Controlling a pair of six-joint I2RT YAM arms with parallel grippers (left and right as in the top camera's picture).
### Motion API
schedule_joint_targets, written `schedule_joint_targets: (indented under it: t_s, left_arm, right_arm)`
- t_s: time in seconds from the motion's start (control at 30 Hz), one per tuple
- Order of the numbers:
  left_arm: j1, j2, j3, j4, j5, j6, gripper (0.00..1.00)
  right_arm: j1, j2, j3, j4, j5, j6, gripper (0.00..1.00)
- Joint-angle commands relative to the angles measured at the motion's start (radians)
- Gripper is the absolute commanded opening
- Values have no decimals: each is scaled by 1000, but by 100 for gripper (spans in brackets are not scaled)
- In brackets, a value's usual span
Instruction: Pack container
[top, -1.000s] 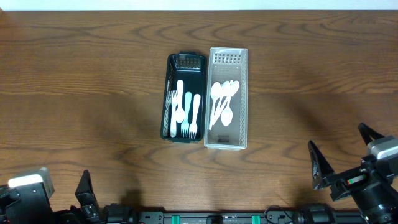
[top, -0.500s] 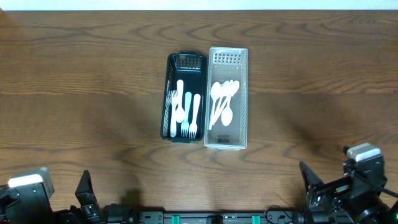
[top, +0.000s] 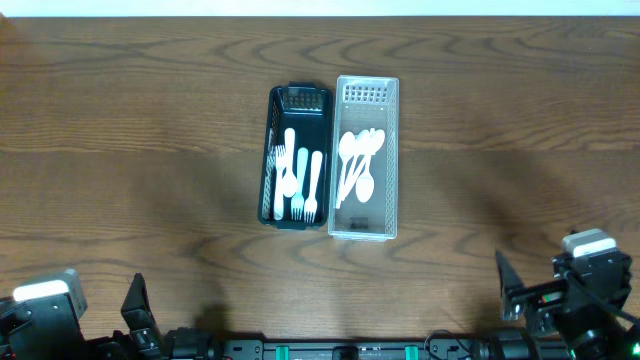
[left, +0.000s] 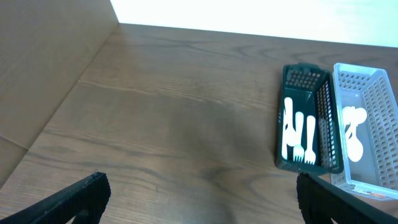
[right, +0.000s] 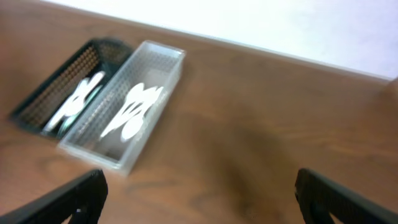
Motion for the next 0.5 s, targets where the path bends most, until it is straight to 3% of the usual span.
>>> schedule_joint_targets:
  t_s: [0.0,0.17,0.47]
  left_arm:
    - [4,-3,-4,-3,-12,-6,98]
    - [4,-3,-4,-3,-12,-6,98]
    - [4,-3,-4,-3,-12,-6,98]
  right_arm:
    - [1,-84,-141,123,79,-41,99]
    - [1,-219,-442,346,74,-40,99]
    - [1,-303,-798,535,48,-14,99]
